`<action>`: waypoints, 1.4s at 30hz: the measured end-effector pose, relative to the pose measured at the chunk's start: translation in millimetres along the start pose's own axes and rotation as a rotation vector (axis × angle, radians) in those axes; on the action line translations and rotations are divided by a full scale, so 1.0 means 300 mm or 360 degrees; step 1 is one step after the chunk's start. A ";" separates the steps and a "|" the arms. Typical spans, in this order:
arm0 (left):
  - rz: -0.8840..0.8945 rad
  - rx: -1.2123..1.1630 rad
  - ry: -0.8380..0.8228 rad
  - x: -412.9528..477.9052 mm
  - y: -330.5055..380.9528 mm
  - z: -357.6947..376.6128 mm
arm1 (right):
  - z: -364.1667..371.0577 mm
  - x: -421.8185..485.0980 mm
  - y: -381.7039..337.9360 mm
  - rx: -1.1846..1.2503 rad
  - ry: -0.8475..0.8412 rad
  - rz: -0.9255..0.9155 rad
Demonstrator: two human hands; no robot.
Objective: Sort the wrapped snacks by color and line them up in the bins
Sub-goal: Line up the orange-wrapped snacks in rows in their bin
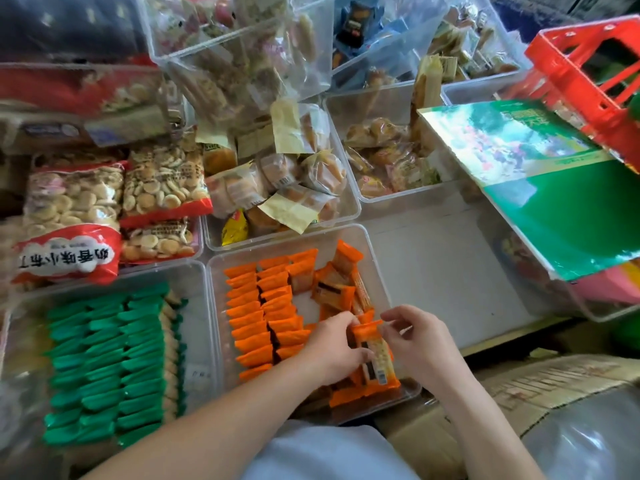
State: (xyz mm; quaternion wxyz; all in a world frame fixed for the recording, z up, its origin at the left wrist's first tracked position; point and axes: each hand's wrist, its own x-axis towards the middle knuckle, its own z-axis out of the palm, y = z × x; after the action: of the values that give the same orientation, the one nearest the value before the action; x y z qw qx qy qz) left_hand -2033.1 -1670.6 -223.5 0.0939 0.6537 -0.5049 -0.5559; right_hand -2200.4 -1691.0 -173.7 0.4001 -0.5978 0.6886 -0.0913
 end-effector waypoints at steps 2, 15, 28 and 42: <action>0.0063 -0.0169 0.0065 -0.016 -0.006 -0.010 | -0.001 -0.009 -0.005 0.0009 -0.0010 -0.0027; 0.0015 0.0463 0.0055 -0.038 -0.034 0.032 | -0.059 -0.117 -0.025 0.0685 0.0330 -0.0008; -0.0015 0.0259 0.0168 -0.104 -0.009 -0.066 | -0.070 -0.168 -0.044 0.0654 0.0171 -0.0135; 0.0140 -0.1068 0.0739 -0.297 -0.039 -0.262 | -0.025 -0.144 -0.155 0.0640 0.0231 -0.0092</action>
State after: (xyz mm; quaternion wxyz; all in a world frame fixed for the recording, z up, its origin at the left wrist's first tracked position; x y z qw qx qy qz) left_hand -1950.5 -1631.6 -146.6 0.4369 0.6726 -0.2885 -0.5229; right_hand -2172.0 -1667.4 -121.3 0.4580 -0.5172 0.6661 -0.2811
